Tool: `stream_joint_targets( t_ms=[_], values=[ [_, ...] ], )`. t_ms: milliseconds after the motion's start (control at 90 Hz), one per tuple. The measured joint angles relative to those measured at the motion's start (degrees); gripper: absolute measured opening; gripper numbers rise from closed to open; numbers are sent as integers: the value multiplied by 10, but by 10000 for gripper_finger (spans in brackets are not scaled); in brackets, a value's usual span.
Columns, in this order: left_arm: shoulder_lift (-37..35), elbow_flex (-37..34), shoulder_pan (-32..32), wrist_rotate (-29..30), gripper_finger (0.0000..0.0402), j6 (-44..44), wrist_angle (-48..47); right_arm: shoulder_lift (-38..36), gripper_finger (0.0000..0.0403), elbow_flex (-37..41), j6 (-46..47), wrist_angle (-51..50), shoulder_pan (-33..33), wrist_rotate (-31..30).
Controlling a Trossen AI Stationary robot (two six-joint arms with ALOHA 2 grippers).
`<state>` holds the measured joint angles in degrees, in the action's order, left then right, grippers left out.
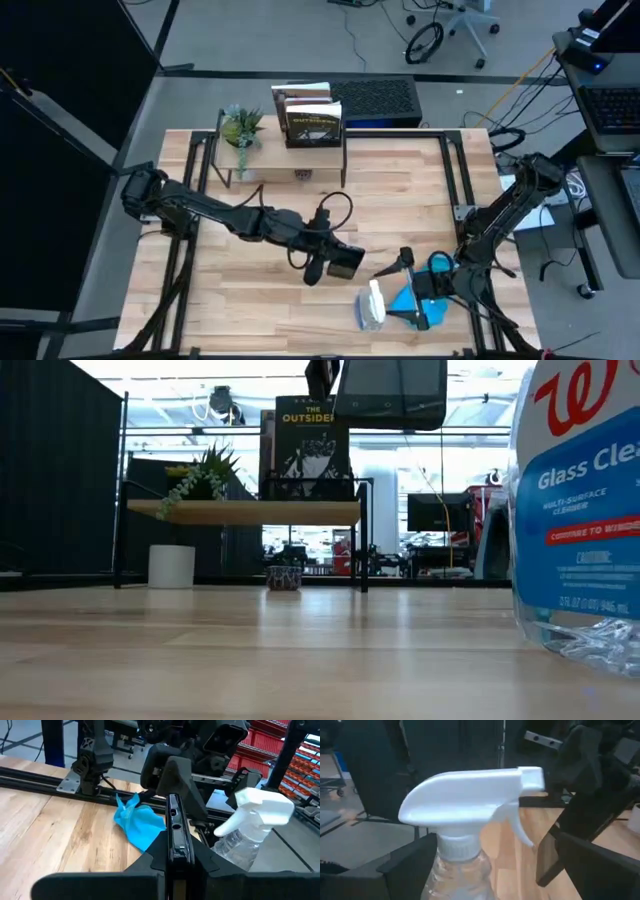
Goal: Apply microfiber cloth
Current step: Spray the front of the black cellphone using the transparent spray bottle
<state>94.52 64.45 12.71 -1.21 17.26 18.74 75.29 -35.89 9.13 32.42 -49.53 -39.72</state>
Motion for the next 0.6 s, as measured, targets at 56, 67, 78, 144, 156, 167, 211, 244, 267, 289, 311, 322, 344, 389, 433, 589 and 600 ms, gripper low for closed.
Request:
stream_joint_targets(
  t_ms=[56, 67, 78, 144, 156, 167, 211, 244, 267, 289, 311, 322, 344, 389, 433, 589, 600],
  values=[
    [0, 0, 0, 0, 13, 0, 0, 0, 389, 0, -2, 2, 2, 7],
    [0, 0, 0, 0, 13, 0, 0, 0, 389, 0, -3, 2, 2, 7],
    [0, 0, 0, 0, 13, 0, 0, 0, 389, 0, -3, 2, 3, 7],
    [0, 0, 0, 2, 13, 0, 0, 0, 389, 0, -3, 2, 3, 9],
    [0, 0, 0, 3, 13, 0, 0, 0, 389, 0, -3, 2, 3, 10],
    [0, 0, 0, 4, 13, 0, 0, 0, 389, 0, -3, 2, 3, 10],
    [0, 0, 0, 6, 13, 0, 0, 0, 389, 0, 0, 2, 2, 16],
    [0, 0, 0, 6, 13, 0, 0, 0, 389, 0, 3, 2, 2, 25],
    [0, 0, 0, 6, 13, 0, 0, 2, 389, 0, 5, 4, 2, 27],
    [0, 0, 0, 7, 13, 0, 0, 5, 389, 0, 5, 8, 2, 27],
    [0, 0, 0, 7, 13, 0, 0, 9, 389, 0, 5, 12, 2, 27],
    [0, 0, 0, 7, 13, 0, 0, 12, 389, 0, 4, 14, 2, 27],
    [0, 0, -1, 7, 13, 0, 0, 18, 389, 0, 0, 21, 2, 26],
    [0, 0, -2, 6, 13, 0, 0, 34, 389, 0, -11, 41, 2, 23],
    [0, 0, -4, 7, 13, 0, 0, 51, 389, -3, -26, 60, 4, 19],
    [0, 0, -7, 7, 13, 0, 0, 93, 389, -29, -77, 74, 5, -37],
    [0, 0, -7, 7, 13, 0, 0, 95, 389, -30, -79, 74, 5, -39]
  ],
)
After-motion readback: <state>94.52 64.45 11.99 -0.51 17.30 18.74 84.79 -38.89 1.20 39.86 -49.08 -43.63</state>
